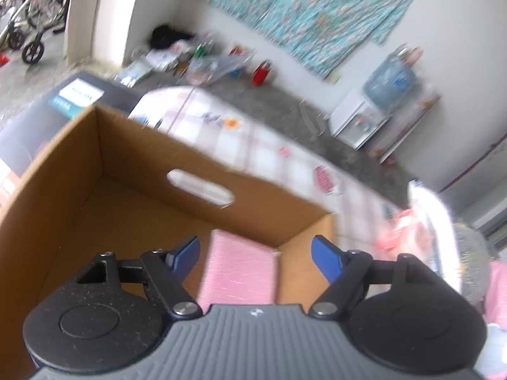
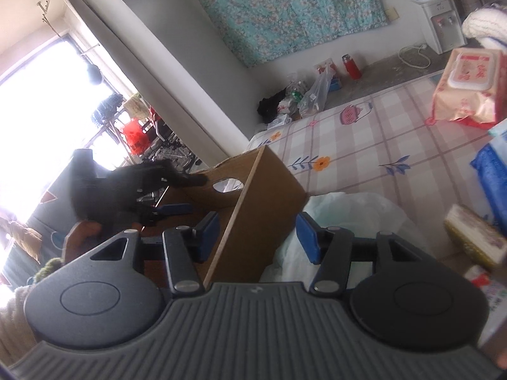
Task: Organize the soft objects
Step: 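Move the left tool to the blue bandage box and grasp it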
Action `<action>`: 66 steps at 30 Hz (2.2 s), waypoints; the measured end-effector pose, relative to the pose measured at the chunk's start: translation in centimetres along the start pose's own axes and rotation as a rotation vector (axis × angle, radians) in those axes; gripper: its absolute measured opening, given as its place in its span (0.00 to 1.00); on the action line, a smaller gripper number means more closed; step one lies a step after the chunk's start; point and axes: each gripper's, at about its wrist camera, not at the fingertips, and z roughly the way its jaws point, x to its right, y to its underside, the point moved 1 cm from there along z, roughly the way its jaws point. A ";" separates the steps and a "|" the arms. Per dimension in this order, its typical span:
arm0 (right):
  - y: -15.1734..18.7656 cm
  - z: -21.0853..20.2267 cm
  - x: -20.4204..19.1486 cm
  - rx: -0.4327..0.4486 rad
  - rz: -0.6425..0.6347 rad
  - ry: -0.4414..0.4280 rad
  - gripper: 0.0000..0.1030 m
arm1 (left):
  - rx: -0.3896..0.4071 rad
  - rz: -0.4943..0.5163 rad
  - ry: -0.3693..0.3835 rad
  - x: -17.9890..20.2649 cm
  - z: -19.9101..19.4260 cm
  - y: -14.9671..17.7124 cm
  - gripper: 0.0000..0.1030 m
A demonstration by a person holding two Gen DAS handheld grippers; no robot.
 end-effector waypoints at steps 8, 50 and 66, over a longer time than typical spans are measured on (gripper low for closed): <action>-1.0 -7.7 3.1 0.120 -0.031 0.142 0.51 | 0.009 0.199 0.167 10.1 -3.9 4.0 0.77; -3.7 -14.7 24.2 0.220 0.186 0.350 0.51 | -0.291 0.280 0.312 31.7 14.3 14.6 0.25; -6.9 -4.6 27.7 0.016 0.323 0.255 0.38 | -0.386 0.192 0.247 27.0 17.5 13.2 0.44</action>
